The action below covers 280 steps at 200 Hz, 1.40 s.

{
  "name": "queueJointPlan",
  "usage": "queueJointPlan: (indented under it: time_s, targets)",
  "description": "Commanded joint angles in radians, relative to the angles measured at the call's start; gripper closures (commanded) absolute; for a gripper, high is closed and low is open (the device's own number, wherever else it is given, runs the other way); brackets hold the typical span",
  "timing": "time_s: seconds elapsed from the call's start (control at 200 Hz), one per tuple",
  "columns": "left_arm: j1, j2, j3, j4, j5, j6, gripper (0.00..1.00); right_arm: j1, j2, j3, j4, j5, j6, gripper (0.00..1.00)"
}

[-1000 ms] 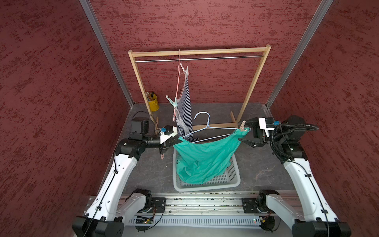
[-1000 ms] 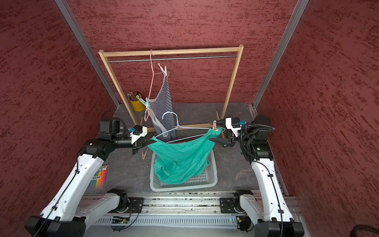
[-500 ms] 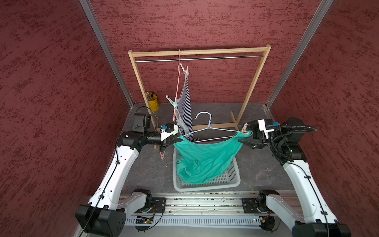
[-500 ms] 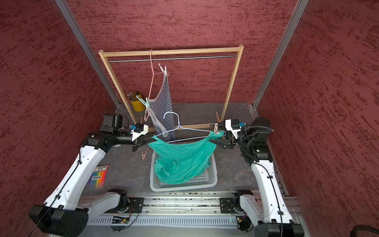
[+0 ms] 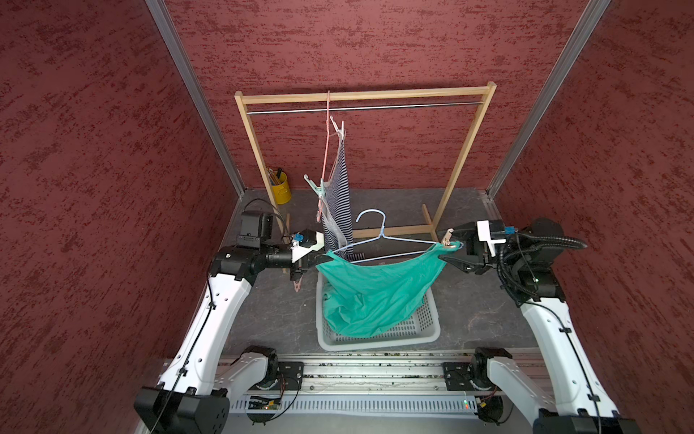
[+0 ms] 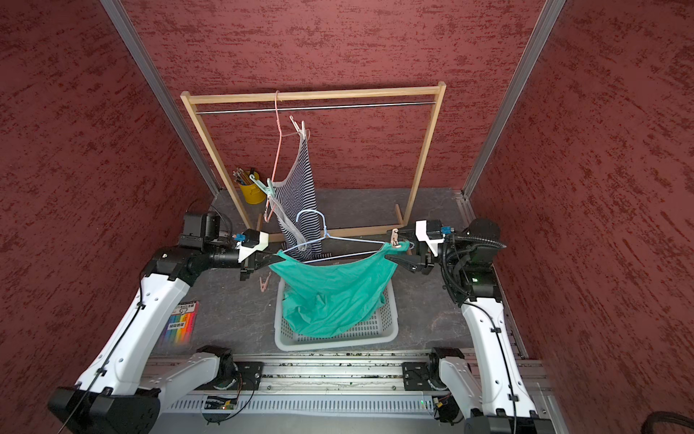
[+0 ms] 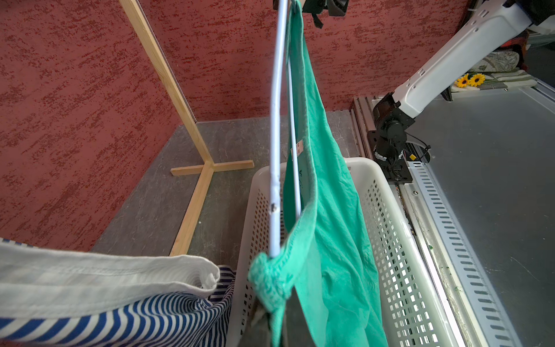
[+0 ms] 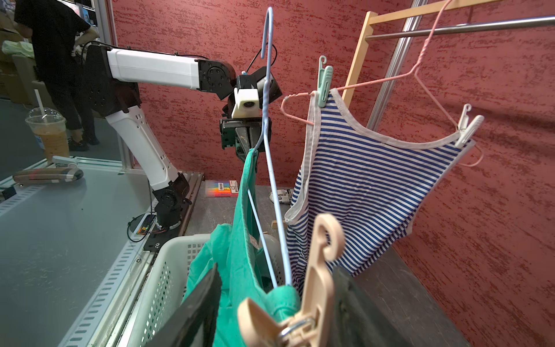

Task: Remove the clothespins securing tank tops to the hanger
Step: Remove the clothespin from the hanger.

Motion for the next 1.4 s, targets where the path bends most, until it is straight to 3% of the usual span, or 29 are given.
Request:
queueJointPlan:
  time_s: [0.0,0.115,0.225,0.491,0.621,0.776,0.962,1.102,1.202,1.398]
  targets:
    - [0.004,-0.008,-0.007,0.023,0.053,-0.007,1.00,-0.009,-0.013,-0.007,0.022,-0.143,0.006,0.40]
    - [0.003,-0.011,-0.014,0.031,0.051,-0.013,1.00,-0.012,-0.017,-0.012,0.026,-0.143,0.004,0.51]
    - [0.004,-0.010,-0.014,0.029,0.051,-0.015,1.00,-0.015,-0.004,-0.014,0.028,-0.143,0.003,0.53]
    - [0.004,-0.013,-0.020,0.045,0.057,-0.029,1.00,-0.015,0.015,-0.019,0.035,-0.142,0.001,0.72]
    - [-0.008,-0.012,-0.016,0.043,0.061,-0.032,1.00,-0.015,0.023,-0.015,0.034,-0.143,0.001,1.00]
    - [-0.039,0.000,-0.007,0.029,0.017,-0.036,1.00,-0.016,0.026,-0.002,0.026,-0.143,-0.002,1.00]
    - [-0.144,0.057,0.032,-0.079,-0.177,-0.012,1.00,-0.020,0.030,0.042,-0.009,-0.120,-0.002,1.00]
    - [-0.142,0.043,0.022,-0.058,-0.176,-0.020,1.00,-0.043,0.033,0.061,-0.013,-0.112,0.005,1.00]
    - [-0.143,0.051,0.025,-0.055,-0.236,-0.045,1.00,-0.055,0.029,0.068,-0.020,-0.140,0.000,1.00]
    - [-0.091,0.037,0.015,-0.016,-0.231,-0.075,1.00,-0.071,0.022,0.060,-0.024,-0.137,-0.003,1.00]
